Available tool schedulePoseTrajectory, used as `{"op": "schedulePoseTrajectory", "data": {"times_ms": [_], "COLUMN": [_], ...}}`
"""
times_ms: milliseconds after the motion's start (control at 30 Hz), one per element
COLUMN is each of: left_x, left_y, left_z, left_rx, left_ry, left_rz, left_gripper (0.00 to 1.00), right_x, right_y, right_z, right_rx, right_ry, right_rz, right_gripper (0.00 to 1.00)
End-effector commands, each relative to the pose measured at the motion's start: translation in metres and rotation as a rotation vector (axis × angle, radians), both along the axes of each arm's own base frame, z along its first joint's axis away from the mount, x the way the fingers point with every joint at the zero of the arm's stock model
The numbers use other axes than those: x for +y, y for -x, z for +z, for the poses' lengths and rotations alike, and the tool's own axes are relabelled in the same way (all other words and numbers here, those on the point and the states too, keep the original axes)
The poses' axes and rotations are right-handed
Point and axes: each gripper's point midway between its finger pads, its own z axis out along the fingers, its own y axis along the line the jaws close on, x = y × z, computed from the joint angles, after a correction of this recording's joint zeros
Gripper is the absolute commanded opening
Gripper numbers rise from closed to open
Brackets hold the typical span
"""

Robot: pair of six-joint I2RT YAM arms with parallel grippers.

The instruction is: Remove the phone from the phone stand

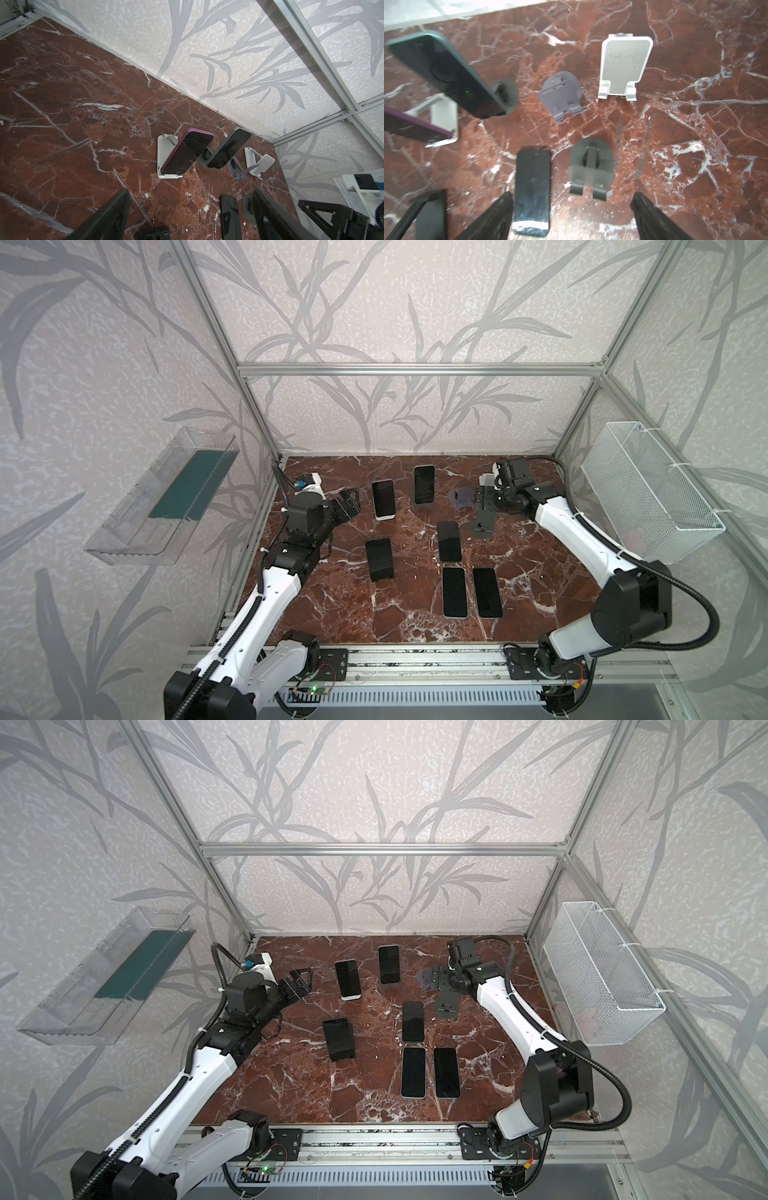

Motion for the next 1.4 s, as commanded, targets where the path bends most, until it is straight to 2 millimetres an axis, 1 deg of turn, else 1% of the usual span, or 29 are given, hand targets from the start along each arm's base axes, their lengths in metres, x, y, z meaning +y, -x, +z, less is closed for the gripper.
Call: {"op": "schedulePoseTrajectory", "data": {"times_ms": [0, 167, 267, 367, 433, 500, 667, 700, 767, 800, 867, 900, 1000, 1100, 1167, 1200, 1267, 1367], "left_x": [0.000, -0.008, -0.019, -0.024, -0.023, -0.021, -0.013, -0.015, -0.019, -0.017, -0.005, 0.009, 0.046, 0.074, 0.082, 0.082, 0.081, 0.076], "left_y": [0.002, 0.000, -0.002, -0.003, -0.004, -0.006, -0.011, -0.011, -0.011, -0.011, -0.011, -0.011, -0.011, -0.013, -0.015, -0.016, -0.020, -0.025], "left_z": [0.008, 0.005, 0.002, -0.001, -0.002, -0.009, -0.025, -0.026, -0.021, -0.021, -0.020, -0.021, -0.018, -0.019, -0.023, -0.027, -0.032, -0.039], "left_rx": [-0.032, -0.021, -0.010, 0.006, 0.015, 0.029, 0.084, 0.088, 0.066, 0.062, 0.056, 0.058, 0.048, 0.041, 0.048, 0.058, 0.075, 0.096], "left_ry": [0.031, 0.079, 0.139, 0.172, 0.171, 0.150, 0.093, 0.110, 0.132, 0.127, 0.069, 0.026, -0.039, -0.016, 0.015, 0.028, 0.063, 0.136], "left_rz": [0.000, -0.033, -0.075, -0.090, -0.085, -0.072, -0.035, -0.040, -0.058, -0.051, -0.012, 0.038, 0.161, 0.247, 0.268, 0.269, 0.264, 0.245], "left_gripper": [0.92, 0.91, 0.91, 0.91, 0.91, 0.91, 0.91, 0.91, 0.91, 0.91, 0.91, 0.92, 0.93, 0.93, 0.93, 0.93, 0.93, 0.92], "right_x": [0.010, 0.034, 0.053, 0.075, 0.092, 0.108, 0.150, 0.165, 0.180, 0.186, 0.199, 0.207, 0.220, 0.236, 0.250, 0.258, 0.267, 0.277], "right_y": [0.029, 0.070, 0.093, 0.111, 0.120, 0.128, 0.138, 0.145, 0.155, 0.160, 0.170, 0.174, 0.177, 0.175, 0.175, 0.176, 0.174, 0.172], "right_z": [0.011, 0.024, 0.022, 0.016, 0.013, 0.011, 0.015, 0.015, 0.015, 0.015, 0.012, 0.009, 0.000, 0.000, 0.001, 0.001, -0.002, -0.012], "right_rx": [0.007, -0.040, -0.063, -0.080, -0.070, -0.070, -0.097, -0.098, -0.099, -0.103, -0.115, -0.115, -0.105, -0.102, -0.104, -0.105, -0.113, -0.093], "right_ry": [0.005, 0.005, -0.016, -0.014, -0.035, -0.032, -0.039, -0.048, -0.031, -0.020, -0.010, -0.009, 0.003, -0.027, -0.051, -0.052, -0.024, -0.003], "right_rz": [0.011, 0.032, 0.042, 0.076, 0.087, 0.116, 0.195, 0.241, 0.290, 0.314, 0.357, 0.388, 0.408, 0.409, 0.423, 0.429, 0.430, 0.423], "right_gripper": [0.88, 0.88, 0.88, 0.88, 0.88, 0.89, 0.90, 0.91, 0.91, 0.92, 0.94, 0.95, 0.97, 0.98, 0.99, 0.99, 0.99, 0.99]}}
